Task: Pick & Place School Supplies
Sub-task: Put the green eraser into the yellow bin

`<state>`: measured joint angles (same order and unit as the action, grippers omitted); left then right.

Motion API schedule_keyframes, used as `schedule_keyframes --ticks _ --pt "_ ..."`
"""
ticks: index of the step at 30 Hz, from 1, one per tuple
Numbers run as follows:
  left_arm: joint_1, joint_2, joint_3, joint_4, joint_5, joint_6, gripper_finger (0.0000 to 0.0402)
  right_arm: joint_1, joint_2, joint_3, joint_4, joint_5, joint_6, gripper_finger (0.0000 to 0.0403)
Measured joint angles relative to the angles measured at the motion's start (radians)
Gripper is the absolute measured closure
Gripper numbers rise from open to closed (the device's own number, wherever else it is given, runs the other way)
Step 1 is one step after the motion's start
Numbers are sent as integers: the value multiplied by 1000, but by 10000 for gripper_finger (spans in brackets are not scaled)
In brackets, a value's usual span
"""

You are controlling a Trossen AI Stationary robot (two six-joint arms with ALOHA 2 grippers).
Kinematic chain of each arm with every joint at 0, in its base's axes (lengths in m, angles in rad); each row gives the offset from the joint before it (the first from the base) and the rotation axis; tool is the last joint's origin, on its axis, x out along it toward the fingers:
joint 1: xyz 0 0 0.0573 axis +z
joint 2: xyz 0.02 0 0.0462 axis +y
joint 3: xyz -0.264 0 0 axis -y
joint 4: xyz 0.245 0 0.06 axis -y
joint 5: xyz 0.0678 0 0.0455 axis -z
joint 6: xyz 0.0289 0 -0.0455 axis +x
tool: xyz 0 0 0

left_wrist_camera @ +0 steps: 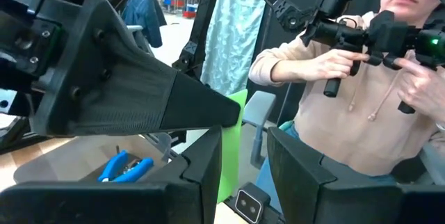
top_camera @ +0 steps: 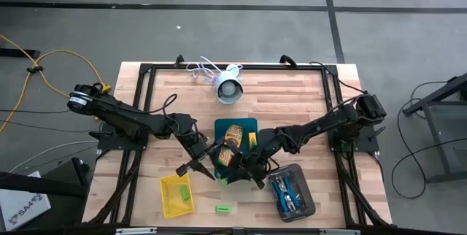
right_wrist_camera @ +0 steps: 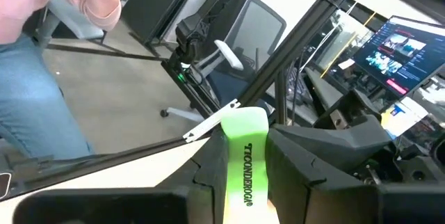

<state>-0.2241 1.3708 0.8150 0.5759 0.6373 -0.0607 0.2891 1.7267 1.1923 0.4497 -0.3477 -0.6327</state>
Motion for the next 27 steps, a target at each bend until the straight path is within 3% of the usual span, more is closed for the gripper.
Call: schedule_keyframes --ticks 27 --pt "0 0 0 -6 -14 19 289 23 -21 0 30 84 -106 330"
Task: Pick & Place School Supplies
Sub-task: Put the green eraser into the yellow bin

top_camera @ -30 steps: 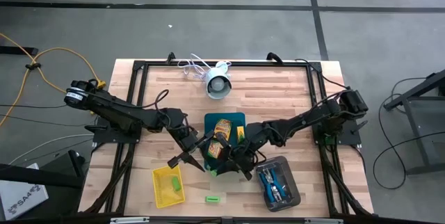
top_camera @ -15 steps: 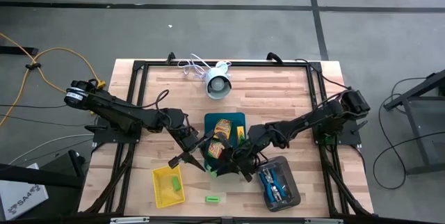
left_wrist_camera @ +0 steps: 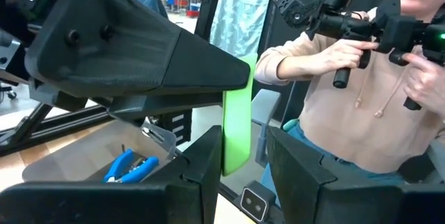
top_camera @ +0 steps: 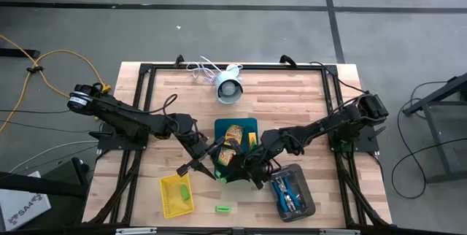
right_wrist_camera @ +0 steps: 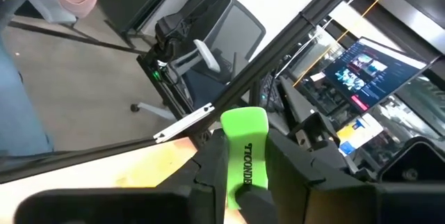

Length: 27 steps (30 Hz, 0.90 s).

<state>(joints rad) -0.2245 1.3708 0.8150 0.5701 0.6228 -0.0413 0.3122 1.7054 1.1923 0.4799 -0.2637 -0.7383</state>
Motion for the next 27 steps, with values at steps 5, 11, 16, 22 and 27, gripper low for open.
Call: schedule_keyframes --ticks 5,11,16,22,27 --pt "0 0 0 14 0 1 289 -1 0 0 4 18 -13 329" --pt "0 0 0 15 -27 1 290 -1 0 0 4 29 -36 330" --pt "0 0 0 15 -32 -1 314 -1 0 0 4 30 -49 330" --pt "0 0 0 15 -34 -1 357 -1 0 0 4 30 -49 330" --pt "0 0 0 14 -34 -9 365 -1 0 0 -1 29 -49 329"
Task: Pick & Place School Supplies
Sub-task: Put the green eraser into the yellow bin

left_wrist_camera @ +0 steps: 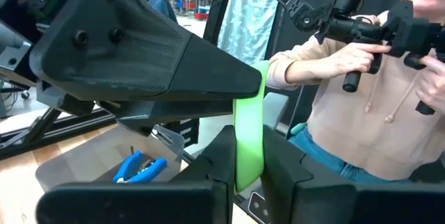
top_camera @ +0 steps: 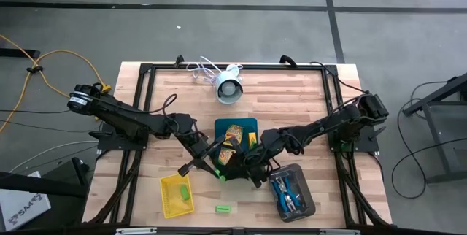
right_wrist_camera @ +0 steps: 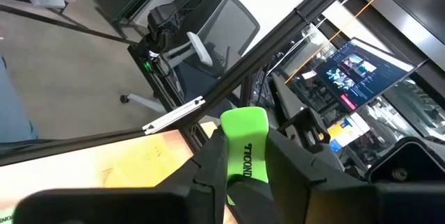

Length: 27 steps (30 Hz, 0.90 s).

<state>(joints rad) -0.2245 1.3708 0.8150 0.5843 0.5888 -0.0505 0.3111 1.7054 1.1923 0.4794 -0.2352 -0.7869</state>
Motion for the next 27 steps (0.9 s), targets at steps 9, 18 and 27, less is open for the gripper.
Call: schedule_keyframes --ticks 9,18,27 --pt "0 0 0 -1 0 -3 362 0 0 0 -9 -12 50 277" --pt "-19 0 0 -3 3 -38 362 4 0 0 -19 -33 60 230" --pt "-83 -10 0 -185 -120 -167 362 57 0 0 -21 17 61 213"
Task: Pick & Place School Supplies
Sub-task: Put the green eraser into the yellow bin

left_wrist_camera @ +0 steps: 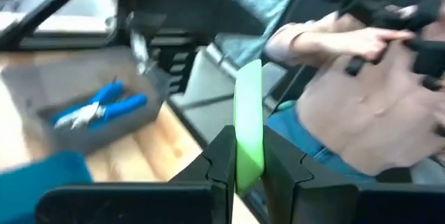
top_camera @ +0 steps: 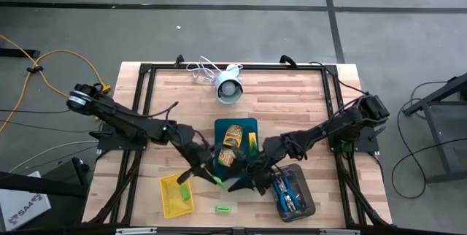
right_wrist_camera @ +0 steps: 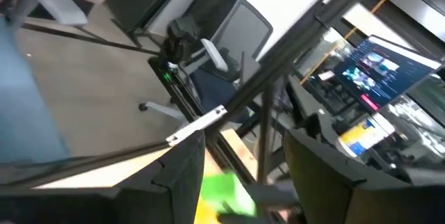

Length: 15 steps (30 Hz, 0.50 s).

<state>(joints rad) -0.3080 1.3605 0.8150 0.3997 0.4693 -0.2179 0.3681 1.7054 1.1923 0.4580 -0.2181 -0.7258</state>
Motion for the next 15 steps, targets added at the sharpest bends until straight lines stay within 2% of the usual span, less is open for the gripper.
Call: schedule_keyframes --ticks 3,7,9,12,15 --pt "-41 -27 0 -93 -96 -33 362 36 0 0 -21 22 0 213" --pt "-120 -82 0 -239 -237 -104 362 94 0 0 -91 128 0 213" --pt "-176 -105 0 -314 -339 -167 362 124 0 0 -131 193 4 213" --pt "-277 -124 -30 -400 -548 -315 362 160 0 0 -184 271 63 213" --pt "-372 -139 -93 -393 -717 -482 362 181 0 0 -223 305 152 213"
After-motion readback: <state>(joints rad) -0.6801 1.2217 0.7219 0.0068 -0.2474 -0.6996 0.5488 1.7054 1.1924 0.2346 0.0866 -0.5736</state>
